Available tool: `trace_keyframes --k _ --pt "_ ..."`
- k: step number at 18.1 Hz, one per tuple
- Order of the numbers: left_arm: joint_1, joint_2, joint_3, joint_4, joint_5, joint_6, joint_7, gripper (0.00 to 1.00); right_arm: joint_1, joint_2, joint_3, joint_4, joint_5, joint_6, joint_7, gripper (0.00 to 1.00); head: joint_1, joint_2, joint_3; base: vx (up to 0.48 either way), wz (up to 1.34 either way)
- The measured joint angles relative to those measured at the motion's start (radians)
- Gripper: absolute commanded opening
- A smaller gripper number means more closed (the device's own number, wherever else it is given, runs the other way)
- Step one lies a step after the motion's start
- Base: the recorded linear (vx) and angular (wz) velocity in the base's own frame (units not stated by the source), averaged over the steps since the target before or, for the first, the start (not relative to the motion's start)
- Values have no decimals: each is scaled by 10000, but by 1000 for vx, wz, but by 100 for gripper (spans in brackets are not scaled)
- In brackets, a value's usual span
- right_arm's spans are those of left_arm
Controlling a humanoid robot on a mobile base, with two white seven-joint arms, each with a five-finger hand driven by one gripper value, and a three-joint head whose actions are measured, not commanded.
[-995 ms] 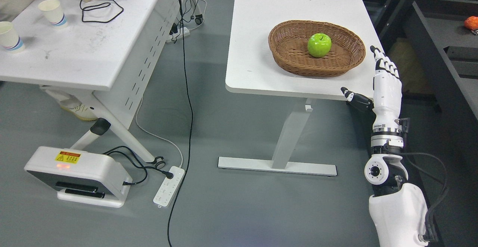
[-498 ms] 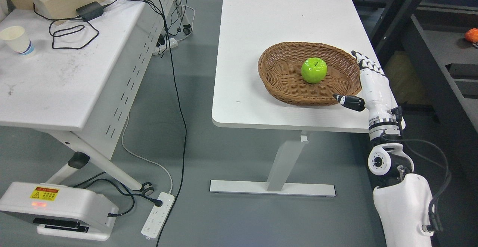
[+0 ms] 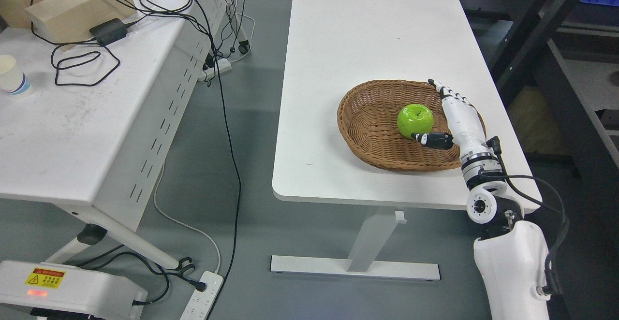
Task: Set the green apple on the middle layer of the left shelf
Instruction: 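Reach the right hand into the basket beside the green apple, then close the right hand fingers around the green apple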
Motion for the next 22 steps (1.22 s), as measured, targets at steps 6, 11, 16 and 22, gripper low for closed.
trace_keyframes --k 6,11,16,22 --pt "0 0 0 0 0 0 0 100 38 226 318 281 -94 0 259 100 0 0 0 79 25" --pt "0 0 0 0 0 0 0 100 -227 342 509 643 -96 2 285 99 0 0 0 54 2" --pt "0 0 0 0 0 0 0 100 -537 387 610 1076 -64 2 302 99 0 0 0 26 1" --pt "0 0 0 0 0 0 0 100 -524 218 666 1510 -41 2 184 98 0 0 0 0 0"
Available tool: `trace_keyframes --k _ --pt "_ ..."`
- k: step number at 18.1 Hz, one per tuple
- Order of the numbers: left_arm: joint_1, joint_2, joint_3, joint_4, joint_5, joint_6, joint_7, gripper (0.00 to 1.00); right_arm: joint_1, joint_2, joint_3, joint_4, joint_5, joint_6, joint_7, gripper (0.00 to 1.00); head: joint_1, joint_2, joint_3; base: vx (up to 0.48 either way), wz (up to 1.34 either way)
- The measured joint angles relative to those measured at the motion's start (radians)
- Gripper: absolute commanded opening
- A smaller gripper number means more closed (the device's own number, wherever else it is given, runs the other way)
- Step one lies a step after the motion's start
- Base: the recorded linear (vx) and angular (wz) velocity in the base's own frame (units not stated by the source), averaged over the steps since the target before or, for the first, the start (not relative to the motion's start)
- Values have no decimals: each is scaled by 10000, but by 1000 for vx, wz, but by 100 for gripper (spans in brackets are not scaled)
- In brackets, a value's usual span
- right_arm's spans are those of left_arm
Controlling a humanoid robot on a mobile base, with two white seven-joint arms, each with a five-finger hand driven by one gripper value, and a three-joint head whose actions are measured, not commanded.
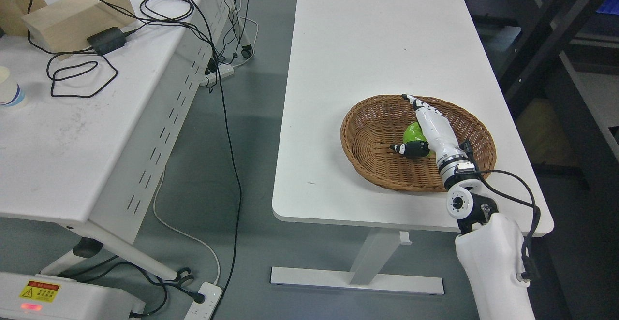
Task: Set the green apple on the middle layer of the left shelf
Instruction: 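Close the right hand fingers around the green apple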
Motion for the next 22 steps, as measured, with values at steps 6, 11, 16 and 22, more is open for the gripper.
trace_keyframes --k 6,11,16,22 --pt "0 0 -1 0 0 0 0 100 54 -330 -19 271 7 44 -45 58 0 0 0 0 0" --pt "0 0 0 0 0 0 0 100 79 -454 -55 374 -23 183 -61 0 0 0 0 0 0" --pt "0 0 0 0 0 0 0 100 71 -513 -229 429 -98 34 -62 1 0 0 0 0 0" --pt "0 0 -1 0 0 0 0 100 26 -530 -756 421 -1254 -195 25 4 0 0 0 0 0"
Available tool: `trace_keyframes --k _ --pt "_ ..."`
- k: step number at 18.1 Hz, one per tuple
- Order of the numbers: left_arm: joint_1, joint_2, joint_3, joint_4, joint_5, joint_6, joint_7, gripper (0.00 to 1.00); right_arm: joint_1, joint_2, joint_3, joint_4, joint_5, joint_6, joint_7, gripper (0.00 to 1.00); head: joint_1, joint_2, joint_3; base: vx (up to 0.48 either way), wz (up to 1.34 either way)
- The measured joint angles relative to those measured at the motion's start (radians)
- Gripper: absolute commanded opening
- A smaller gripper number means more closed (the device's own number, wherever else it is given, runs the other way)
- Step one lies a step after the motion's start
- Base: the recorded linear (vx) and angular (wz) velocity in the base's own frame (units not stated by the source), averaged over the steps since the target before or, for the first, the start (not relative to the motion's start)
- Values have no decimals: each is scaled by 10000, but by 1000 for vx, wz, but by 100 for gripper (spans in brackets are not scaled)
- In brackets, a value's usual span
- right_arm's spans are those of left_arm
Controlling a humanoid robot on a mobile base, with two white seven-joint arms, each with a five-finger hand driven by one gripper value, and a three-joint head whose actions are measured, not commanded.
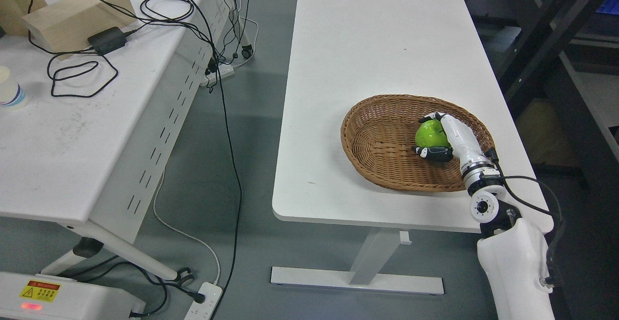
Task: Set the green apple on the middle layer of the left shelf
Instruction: 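Close the right hand fingers around the green apple, then lift the green apple out of the basket with the right hand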
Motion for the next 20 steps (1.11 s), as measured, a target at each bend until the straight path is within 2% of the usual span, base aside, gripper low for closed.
trace_keyframes --k 9,20 --pt "-1 0 0 0 0 0 -1 100 371 91 -1112 -174 -3363 -538 268 3 0 0 0 0 0" --pt "0 0 0 0 0 1 -5 100 898 369 -1710 -415 -4557 -630 303 3 0 0 0 -47 -8"
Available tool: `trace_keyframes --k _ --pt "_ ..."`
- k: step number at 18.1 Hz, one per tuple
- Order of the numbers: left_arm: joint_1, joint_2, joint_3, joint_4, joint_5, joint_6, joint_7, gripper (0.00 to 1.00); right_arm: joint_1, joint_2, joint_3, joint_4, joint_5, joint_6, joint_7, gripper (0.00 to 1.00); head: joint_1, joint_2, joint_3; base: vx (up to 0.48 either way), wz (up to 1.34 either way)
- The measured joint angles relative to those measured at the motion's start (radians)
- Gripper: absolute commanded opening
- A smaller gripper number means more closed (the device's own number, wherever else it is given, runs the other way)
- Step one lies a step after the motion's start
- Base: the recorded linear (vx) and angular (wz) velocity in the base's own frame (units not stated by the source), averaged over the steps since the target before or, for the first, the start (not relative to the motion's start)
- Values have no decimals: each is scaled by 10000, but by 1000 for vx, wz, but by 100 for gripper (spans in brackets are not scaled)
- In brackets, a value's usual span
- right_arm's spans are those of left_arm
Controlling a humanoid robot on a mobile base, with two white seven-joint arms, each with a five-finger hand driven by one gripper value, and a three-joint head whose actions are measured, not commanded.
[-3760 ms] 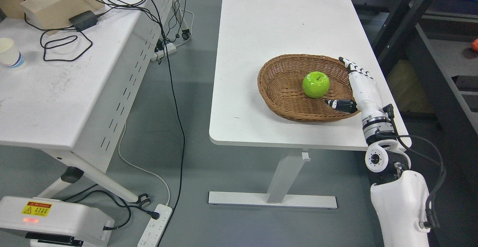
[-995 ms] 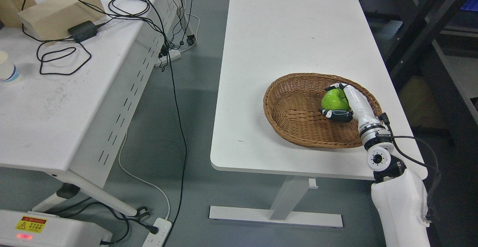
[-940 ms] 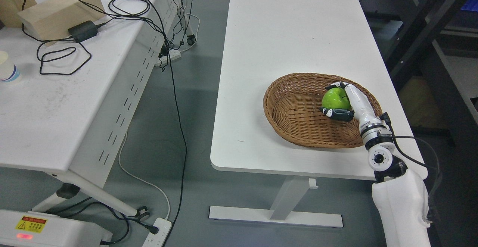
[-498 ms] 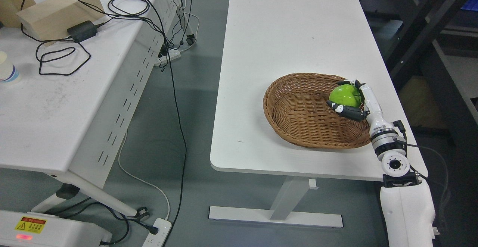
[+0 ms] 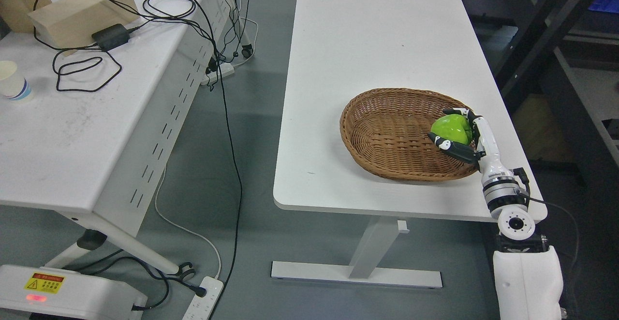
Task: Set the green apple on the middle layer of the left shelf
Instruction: 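Lift the green apple out of the basket with the right hand, then carry the held apple toward the dark fruit shelf while turning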
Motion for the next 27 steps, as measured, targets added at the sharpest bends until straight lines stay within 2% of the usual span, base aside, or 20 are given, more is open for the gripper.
trace_keyframes --k 13,27 --pt "2 0 0 1 0 0 4 100 158 193 -219 -122 -176 -41 37 3 0 0 0 -212 -153" --pt "1 0 0 0 0 1 5 100 162 301 -294 -161 -205 1 43 3 0 0 0 -222 -734"
